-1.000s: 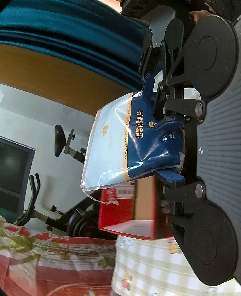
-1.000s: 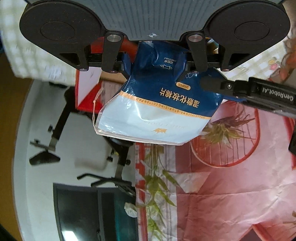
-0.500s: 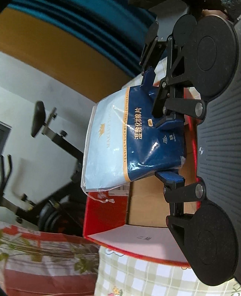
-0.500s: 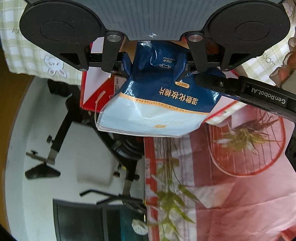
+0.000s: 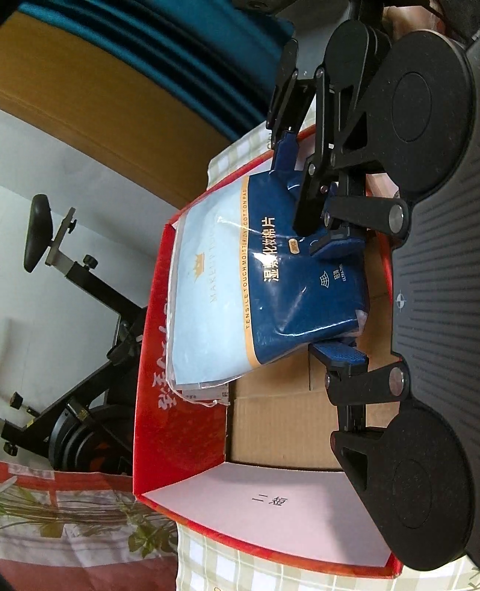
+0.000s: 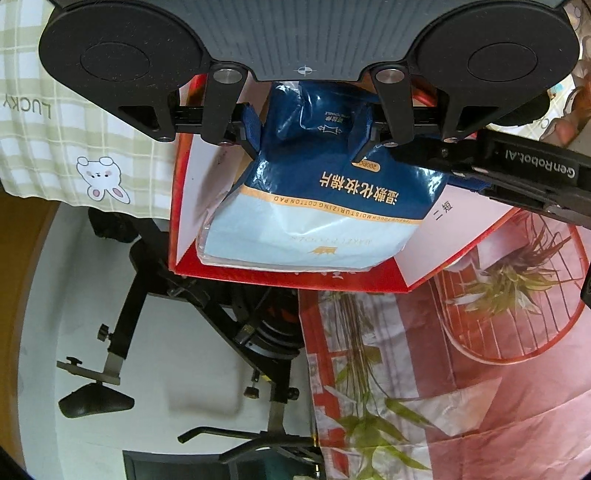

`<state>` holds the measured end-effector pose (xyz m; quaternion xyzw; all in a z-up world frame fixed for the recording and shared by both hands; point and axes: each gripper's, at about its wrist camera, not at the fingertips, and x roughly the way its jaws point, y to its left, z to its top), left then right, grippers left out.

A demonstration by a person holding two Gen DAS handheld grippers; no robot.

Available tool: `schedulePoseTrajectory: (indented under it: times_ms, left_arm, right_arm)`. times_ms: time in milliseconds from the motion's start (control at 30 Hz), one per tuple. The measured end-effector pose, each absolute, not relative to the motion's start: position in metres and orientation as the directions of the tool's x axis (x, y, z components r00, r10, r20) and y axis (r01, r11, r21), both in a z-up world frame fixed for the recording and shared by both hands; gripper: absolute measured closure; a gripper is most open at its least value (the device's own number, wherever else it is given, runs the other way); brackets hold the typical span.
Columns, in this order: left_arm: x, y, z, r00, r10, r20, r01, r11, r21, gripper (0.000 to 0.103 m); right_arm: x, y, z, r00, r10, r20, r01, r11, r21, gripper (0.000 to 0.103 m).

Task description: Organize soft objects

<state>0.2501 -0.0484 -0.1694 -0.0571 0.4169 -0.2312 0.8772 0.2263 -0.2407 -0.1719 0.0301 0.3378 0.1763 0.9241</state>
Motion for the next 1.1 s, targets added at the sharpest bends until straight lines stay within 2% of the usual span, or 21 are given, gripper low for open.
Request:
schedulePoseTrajectory:
  times_ms: [133, 200, 267, 400, 633, 1100]
  left_arm:
    - [0.253, -0.05, -0.172, 0.544, -0.435, -0.717, 0.354, 0.894, -0.273, 0.048]
    - [0.251, -0.05, -0.171, 0.56, -0.407, -0.722, 0.349, 0.906, -0.24, 0.036]
    - [0.25, -0.05, -0.169, 0.571, -0.4, -0.717, 0.344, 0.91, -0.234, 0.034]
    - [0.245, -0.046, -0.163, 0.589, -0.398, -0.703, 0.339, 0.912, -0.232, 0.034]
    - [0.211, -0.039, -0.141, 0.657, -0.362, -0.661, 0.353, 0.923, -0.155, 0.034]
    - [0.147, 0.012, -0.136, 0.702, -0.338, -0.627, 0.31, 0.937, -0.158, 0.035]
  right_arm:
    - [0.228, -0.241, -0.174, 0.706, 0.324, -0.63, -0.288, 0.944, 0.162, 0.056]
    - [0.226, -0.241, -0.173, 0.712, 0.313, -0.628, -0.28, 0.947, 0.155, 0.055]
    - [0.226, -0.241, -0.171, 0.717, 0.306, -0.626, -0.274, 0.95, 0.15, 0.05]
    - [0.221, -0.242, -0.167, 0.725, 0.296, -0.621, -0.271, 0.953, 0.137, 0.05]
    - [0.196, -0.238, -0.151, 0.755, 0.311, -0.577, -0.292, 0.948, 0.129, 0.05]
    - [0.123, -0.216, -0.137, 0.798, 0.325, -0.507, -0.313, 0.943, 0.112, 0.05]
